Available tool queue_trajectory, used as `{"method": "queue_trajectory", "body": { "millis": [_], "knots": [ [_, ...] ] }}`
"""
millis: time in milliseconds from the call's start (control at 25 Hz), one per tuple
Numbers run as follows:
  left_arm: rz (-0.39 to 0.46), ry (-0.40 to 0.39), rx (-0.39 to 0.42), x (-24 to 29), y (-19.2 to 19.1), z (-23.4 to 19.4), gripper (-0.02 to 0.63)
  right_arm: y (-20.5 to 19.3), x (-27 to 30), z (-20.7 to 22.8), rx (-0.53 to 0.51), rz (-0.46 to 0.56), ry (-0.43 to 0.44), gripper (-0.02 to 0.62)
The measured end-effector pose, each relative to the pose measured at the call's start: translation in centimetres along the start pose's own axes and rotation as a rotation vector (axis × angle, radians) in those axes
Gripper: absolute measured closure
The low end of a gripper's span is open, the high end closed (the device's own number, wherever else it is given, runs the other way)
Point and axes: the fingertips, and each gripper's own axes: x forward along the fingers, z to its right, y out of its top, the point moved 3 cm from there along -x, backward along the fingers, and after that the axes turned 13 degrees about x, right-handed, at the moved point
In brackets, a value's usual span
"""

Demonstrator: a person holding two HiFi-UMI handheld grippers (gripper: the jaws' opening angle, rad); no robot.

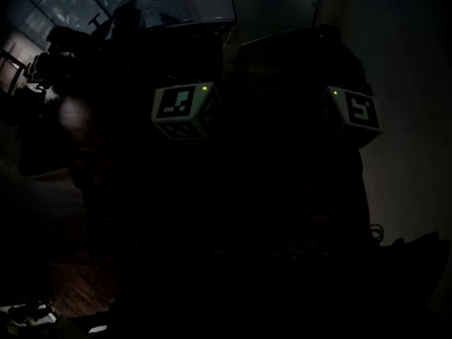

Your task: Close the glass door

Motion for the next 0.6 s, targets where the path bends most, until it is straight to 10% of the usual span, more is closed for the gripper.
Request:
{"method": "queue_trajectory", "body": {
  "millis": [600],
  "knots": [
    [-0.047, 0.041, 0.000, -0.8, -2.0, -0.6, 0.611, 0.0, 0.2, -0.6, -0.043, 0.019, 0.015, 0.594]
  ]
}}
